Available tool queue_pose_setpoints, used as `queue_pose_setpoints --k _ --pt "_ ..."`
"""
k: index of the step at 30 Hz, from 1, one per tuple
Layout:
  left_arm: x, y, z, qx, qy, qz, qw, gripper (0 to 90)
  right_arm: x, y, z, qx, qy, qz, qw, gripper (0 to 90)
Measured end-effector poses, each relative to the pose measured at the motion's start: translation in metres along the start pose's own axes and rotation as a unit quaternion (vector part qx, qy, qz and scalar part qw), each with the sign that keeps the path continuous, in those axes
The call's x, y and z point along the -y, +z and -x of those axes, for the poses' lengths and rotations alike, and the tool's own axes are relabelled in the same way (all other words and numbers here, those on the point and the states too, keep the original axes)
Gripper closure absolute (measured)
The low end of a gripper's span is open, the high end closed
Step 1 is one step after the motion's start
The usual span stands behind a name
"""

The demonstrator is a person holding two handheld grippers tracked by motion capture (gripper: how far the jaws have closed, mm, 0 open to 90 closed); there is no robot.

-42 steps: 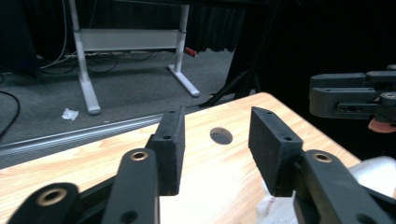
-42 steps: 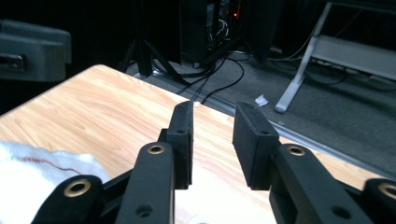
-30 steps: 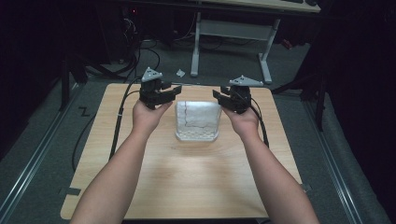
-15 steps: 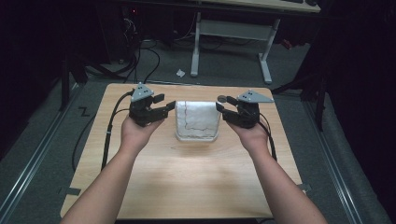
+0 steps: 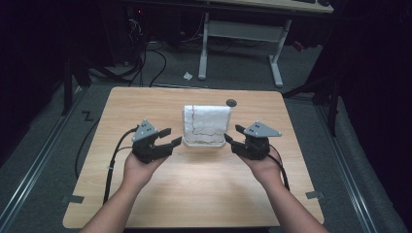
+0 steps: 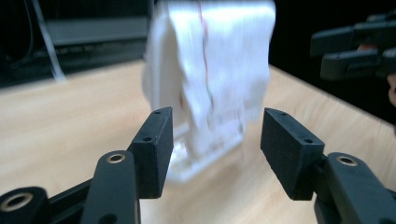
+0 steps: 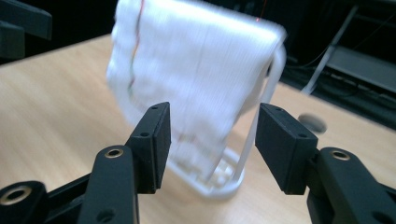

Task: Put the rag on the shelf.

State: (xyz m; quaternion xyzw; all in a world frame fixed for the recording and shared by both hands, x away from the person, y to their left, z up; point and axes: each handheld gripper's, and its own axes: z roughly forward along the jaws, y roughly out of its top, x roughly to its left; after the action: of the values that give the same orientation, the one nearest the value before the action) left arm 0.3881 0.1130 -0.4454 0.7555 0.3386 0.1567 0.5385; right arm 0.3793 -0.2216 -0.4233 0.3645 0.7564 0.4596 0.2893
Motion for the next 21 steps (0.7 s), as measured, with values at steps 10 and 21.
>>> queue_pose_setpoints --k 10,21 --pt "0.08 0.005 0.017 0.015 -0.012 -0.094 0.9954 43.5 0.073 0.003 -0.034 -0.021 0.009 -0.05 0.9985 43.6" --pt "0.099 -0.011 0.033 0.01 -0.016 -0.104 0.9944 40.2 0.114 -0.003 -0.029 -0.02 0.019 -0.085 0.996 42.3"
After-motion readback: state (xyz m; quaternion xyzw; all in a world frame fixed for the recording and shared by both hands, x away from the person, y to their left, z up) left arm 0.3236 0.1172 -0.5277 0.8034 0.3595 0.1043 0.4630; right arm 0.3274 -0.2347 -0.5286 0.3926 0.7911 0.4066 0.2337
